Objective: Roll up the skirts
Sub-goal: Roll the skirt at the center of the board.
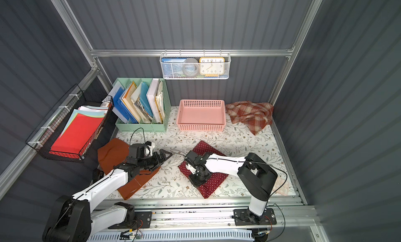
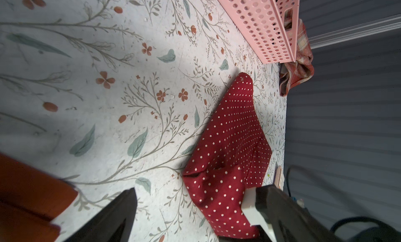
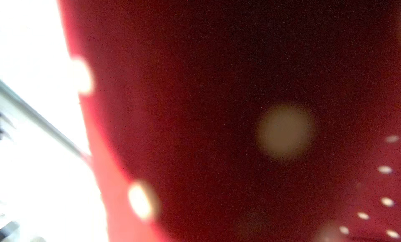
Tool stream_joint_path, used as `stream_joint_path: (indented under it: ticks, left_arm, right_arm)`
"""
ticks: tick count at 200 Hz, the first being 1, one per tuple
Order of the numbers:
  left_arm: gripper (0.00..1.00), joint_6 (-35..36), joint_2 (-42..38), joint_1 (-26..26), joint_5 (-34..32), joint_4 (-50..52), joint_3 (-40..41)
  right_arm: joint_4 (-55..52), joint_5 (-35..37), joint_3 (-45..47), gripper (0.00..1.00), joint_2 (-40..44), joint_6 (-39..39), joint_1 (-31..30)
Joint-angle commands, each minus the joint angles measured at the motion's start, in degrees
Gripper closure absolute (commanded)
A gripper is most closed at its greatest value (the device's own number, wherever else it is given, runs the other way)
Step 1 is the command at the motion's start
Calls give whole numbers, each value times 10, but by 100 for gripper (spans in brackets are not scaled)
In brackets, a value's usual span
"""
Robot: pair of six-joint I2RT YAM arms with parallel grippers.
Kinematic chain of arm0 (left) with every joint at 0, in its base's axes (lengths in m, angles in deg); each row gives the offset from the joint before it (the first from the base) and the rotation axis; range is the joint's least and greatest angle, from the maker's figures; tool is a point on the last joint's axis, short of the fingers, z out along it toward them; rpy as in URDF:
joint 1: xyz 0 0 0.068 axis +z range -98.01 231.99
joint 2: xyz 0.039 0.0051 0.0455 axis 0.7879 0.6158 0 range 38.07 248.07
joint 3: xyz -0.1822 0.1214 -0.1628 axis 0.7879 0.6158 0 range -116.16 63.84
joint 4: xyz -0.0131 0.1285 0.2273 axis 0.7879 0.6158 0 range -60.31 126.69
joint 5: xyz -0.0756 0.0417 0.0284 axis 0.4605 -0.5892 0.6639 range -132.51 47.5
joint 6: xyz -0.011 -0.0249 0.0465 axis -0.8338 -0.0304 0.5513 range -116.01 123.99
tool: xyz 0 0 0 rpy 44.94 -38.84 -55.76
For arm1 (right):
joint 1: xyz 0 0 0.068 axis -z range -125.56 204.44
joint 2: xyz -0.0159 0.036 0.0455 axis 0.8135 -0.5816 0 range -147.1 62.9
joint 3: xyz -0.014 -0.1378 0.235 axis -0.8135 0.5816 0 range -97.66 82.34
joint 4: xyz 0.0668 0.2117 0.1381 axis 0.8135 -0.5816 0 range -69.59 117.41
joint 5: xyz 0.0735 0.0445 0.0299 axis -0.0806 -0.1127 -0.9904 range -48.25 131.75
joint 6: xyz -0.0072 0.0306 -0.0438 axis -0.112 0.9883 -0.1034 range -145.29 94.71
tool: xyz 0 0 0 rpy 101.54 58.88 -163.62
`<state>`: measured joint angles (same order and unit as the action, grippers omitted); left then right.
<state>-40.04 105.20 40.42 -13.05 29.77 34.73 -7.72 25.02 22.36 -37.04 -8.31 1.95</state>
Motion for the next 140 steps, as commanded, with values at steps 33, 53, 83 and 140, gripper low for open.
stream_joint_path:
  ticks: [33, 53, 83, 140]
  left_arm:
    - [1, 11, 18, 2, 30, -40, 14]
    - [1, 12, 18, 2, 33, -43, 17]
    - [1, 12, 14, 2, 33, -47, 27]
    - [1, -1, 17, 1, 36, -71, 36]
  right_arm:
    - [-23, 0, -3, 63, -33, -20, 18]
    - [-28, 14, -3, 59, -17, -20, 19]
    - [-38, 31, 0, 56, 25, -14, 19]
    - [-63, 95, 1, 55, 45, -16, 23]
